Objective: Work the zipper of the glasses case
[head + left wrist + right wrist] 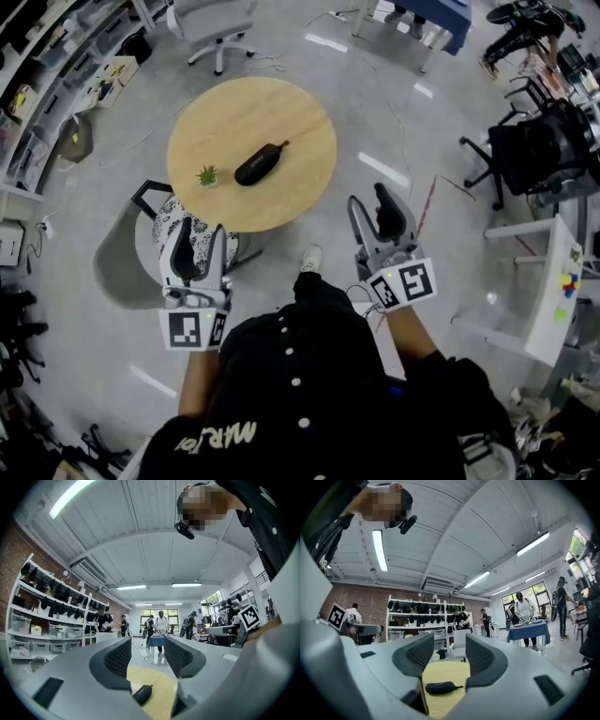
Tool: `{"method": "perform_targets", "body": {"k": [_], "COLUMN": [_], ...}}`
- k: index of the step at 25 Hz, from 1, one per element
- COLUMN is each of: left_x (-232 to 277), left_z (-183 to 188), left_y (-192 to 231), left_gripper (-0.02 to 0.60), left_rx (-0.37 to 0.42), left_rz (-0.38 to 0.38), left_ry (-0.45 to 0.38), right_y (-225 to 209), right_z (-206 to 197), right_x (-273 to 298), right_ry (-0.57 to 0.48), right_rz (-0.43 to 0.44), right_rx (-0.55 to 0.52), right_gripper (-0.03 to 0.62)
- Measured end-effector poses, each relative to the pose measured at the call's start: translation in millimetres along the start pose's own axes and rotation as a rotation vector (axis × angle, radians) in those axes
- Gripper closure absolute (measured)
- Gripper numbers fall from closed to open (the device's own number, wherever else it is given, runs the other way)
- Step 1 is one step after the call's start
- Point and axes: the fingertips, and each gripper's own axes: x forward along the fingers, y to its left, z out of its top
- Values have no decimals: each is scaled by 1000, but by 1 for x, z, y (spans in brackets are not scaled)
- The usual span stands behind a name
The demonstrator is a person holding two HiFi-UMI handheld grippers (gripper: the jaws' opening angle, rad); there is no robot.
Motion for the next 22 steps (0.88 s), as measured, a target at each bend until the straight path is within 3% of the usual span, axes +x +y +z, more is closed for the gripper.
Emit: {"method": "perform_targets", "body": {"k": [7, 13, 22], "left_x": [99, 153, 166], "left_z": [4, -5, -24], "left_y": [-16, -37, -33], "left_gripper": [382, 382, 380], "left_rx": [26, 19, 65], "left_rz": [36, 55, 71], "left_ry": [12, 38, 115], "right_y": [-83, -137, -147], "right_z": [8, 5, -16], "right_x": [53, 76, 110], "right_ry": [10, 34, 72], "right_rz": [45, 70, 126], "right_rx": [16, 42, 63], "right_gripper": [395, 395, 393]}}
